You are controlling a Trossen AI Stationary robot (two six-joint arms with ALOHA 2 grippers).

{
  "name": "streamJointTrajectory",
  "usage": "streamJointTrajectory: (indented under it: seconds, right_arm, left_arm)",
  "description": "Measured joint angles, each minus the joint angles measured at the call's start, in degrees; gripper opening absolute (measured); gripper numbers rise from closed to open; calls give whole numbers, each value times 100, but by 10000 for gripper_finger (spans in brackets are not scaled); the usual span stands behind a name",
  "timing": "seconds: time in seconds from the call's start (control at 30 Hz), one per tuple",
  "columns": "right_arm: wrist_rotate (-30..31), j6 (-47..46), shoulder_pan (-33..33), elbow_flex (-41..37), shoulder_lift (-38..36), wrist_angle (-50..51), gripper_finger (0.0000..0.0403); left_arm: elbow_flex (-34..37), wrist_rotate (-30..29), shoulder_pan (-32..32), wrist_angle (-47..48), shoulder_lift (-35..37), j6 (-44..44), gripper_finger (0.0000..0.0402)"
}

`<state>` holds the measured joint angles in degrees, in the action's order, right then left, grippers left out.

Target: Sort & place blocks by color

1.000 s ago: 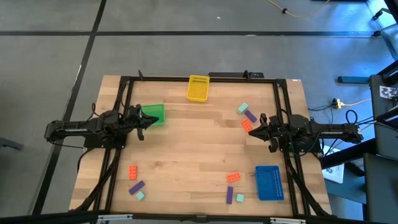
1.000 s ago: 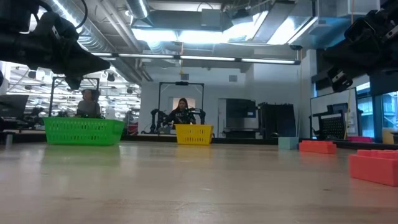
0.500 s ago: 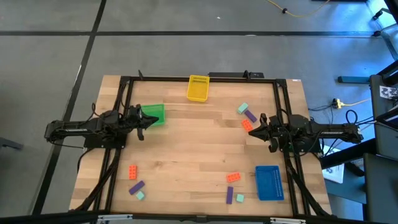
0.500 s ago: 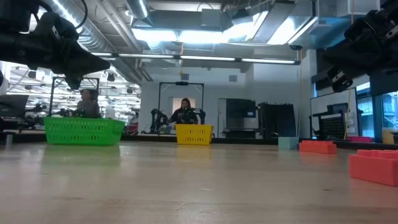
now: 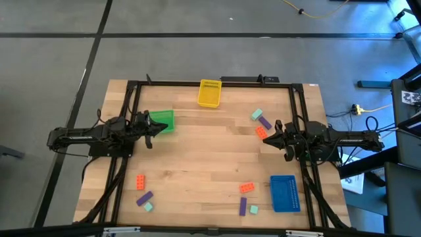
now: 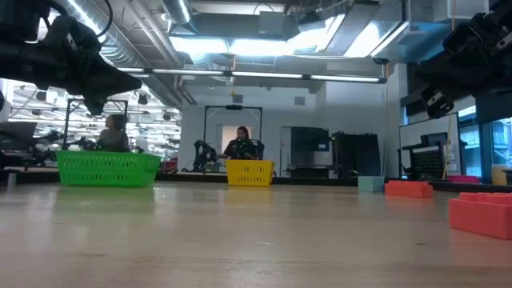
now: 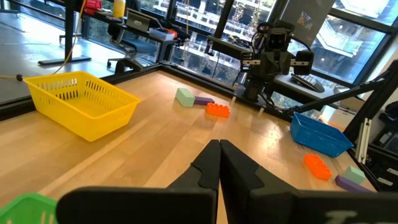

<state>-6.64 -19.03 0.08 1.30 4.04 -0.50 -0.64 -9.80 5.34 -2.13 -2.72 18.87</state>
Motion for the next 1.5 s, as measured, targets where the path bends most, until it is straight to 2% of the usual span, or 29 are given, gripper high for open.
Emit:
streamJointTrajectory:
  seconds: [0.3,0.47,0.6,0.8,0.93,1.0,1.1,1.2,1.37,1.5]
  right_arm:
    - [1,0,-2,0,-1,-1,22]
    - [89,595,-2,0,3,-142,22]
    - [338,907,0,-1,2,-1054,22]
    - [1466,992,-2,0,1,-3016,22]
    - [1607,1034,-2,2,1,-4367,22]
    - [1756,953,-2,70,0,-4610,22]
    - [2313,620,-3,559,85,-3745,25]
    - [2670,594,-2,1454,432,-1931,50]
    - [3552,371,-6,3157,1551,724,150]
    - [3893,-168,-9,4125,2640,2391,245]
  left_arm:
    - [2,2,0,0,0,2,0]
    - [0,2,0,0,0,1,0]
    - [0,2,-2,0,0,2,0]
    - [0,2,0,0,-2,2,0]
    - [2,2,-2,0,-2,0,0]
    - [2,2,-2,0,-1,1,0]
    - [2,2,0,0,-2,2,0]
    - [2,2,0,0,-2,0,0]
    - [2,2,0,0,-1,0,0]
    - [1,2,0,0,-2,0,0]
